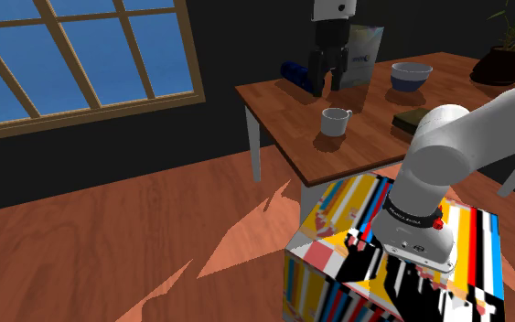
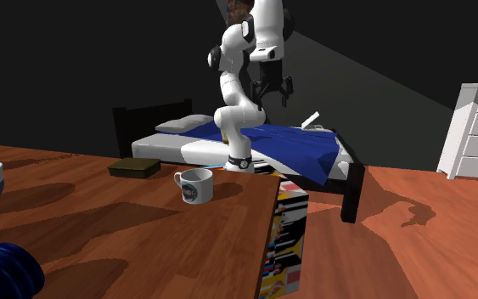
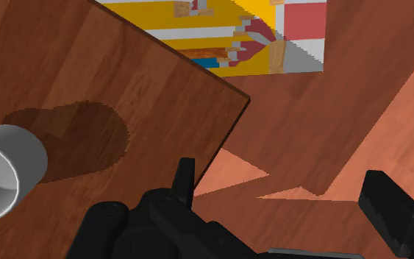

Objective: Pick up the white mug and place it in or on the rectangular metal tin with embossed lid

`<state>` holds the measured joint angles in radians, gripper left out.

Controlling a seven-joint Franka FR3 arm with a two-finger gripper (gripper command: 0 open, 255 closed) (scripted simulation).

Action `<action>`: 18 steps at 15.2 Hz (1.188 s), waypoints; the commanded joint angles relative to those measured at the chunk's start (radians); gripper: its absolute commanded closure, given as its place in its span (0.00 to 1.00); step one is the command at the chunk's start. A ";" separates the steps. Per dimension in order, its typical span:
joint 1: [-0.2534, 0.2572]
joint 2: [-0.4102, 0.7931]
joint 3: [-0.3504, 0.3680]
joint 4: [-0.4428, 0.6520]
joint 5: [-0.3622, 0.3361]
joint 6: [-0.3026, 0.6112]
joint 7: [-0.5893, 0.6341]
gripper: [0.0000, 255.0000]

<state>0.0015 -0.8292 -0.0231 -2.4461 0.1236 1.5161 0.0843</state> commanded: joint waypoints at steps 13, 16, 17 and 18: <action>-0.096 0.150 -0.146 -0.150 -0.222 0.301 -0.206 0.00; -0.121 0.218 -0.186 -0.161 -0.273 0.388 -0.250 0.00; -0.129 0.244 -0.199 -0.162 -0.290 0.418 -0.264 0.00; -0.137 0.271 -0.213 -0.161 -0.305 0.448 -0.278 0.00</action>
<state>-0.1283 -0.5863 -0.2236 -2.6097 -0.1657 1.9335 -0.1799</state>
